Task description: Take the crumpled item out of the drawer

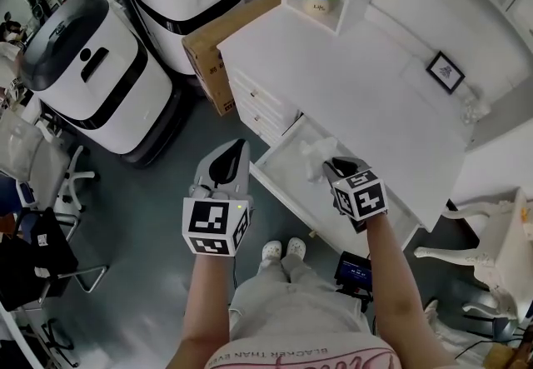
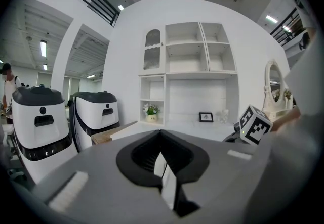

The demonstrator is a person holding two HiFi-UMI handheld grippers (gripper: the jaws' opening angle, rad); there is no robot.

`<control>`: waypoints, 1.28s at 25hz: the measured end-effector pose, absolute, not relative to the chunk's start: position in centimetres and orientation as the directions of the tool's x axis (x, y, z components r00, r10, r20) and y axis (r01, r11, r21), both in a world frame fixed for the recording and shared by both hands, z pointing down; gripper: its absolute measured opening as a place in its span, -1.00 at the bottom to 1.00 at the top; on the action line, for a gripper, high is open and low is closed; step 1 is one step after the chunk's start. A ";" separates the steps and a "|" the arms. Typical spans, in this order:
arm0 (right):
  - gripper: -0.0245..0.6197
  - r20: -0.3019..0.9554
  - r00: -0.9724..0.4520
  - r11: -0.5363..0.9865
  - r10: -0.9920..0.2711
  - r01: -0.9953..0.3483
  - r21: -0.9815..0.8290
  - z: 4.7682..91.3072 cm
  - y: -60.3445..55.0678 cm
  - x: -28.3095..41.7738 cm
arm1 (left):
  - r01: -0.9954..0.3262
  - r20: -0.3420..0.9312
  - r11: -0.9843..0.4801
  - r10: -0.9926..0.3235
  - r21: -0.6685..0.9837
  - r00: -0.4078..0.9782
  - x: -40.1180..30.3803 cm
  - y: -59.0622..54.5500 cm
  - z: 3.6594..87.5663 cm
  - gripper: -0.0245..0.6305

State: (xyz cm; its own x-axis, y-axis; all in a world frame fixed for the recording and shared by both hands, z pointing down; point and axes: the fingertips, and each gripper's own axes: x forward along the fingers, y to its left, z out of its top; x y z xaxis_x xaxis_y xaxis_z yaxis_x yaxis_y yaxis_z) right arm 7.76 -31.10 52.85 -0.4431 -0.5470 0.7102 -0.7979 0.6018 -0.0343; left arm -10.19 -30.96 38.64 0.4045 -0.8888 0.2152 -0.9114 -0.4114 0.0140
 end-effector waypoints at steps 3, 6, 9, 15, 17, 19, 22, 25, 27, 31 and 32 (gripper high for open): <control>-0.73 0.681 -0.449 0.605 -0.579 -0.796 -0.011 50.8 -31.1 7.4 | -0.909 0.203 -0.418 -0.889 0.003 0.410 -10.1 -30.6 37.9 -0.89; -0.73 0.651 -0.447 0.605 -0.613 -0.795 0.024 48.7 -31.0 7.1 | -0.910 0.183 -0.415 -0.895 -0.007 0.407 -10.3 -30.4 36.9 -0.89; -0.74 0.618 -0.444 0.602 -0.649 -0.796 0.060 46.5 -30.7 6.8 | -0.911 0.160 -0.411 -0.901 -0.015 0.404 -10.6 -30.2 35.8 -0.89; -0.74 0.566 -0.420 0.573 -0.710 -0.811 0.118 42.7 -30.3 6.6 | -0.912 0.111 -0.409 -0.908 -0.028 0.404 -10.9 -29.9 33.6 -0.89; -0.74 0.548 -0.416 0.563 -0.726 -0.817 0.126 41.5 -30.2 6.7 | -0.911 0.096 -0.410 -0.909 -0.034 0.405 -10.7 -29.8 33.0 -0.89; -0.74 0.528 -0.415 0.555 -0.741 -0.821 0.134 40.4 -30.1 6.8 | -0.911 0.083 -0.410 -0.910 -0.038 0.406 -10.7 -29.6 32.4 -0.89; -0.74 0.482 -0.412 0.536 -0.774 -0.831 0.151 38.5 -29.9 6.9 | -0.911 0.062 -0.409 -0.912 -0.042 0.406 -10.6 -29.6 31.5 -0.89; -0.74 0.407 -0.399 0.501 -0.822 -0.846 0.181 35.8 -29.9 7.6 | -0.906 0.033 -0.420 -0.908 -0.051 0.418 -10.3 -29.4 30.3 -0.89; -0.74 0.354 -0.389 0.476 -0.851 -0.856 0.202 33.8 -29.7 8.3 | -0.900 0.015 -0.430 -0.903 -0.066 0.430 -10.0 -29.3 29.5 -0.89; -0.75 0.251 -0.361 0.419 -0.898 -0.876 0.239 30.1 -29.3 9.6 | -0.895 -0.023 -0.436 -0.898 -0.091 0.440 -9.5 -29.2 28.0 -0.89; -0.75 0.225 -0.352 0.403 -0.909 -0.880 0.250 29.3 -29.2 9.9 | -0.895 -0.035 -0.436 -0.897 -0.093 0.440 -9.4 -29.1 27.6 -0.89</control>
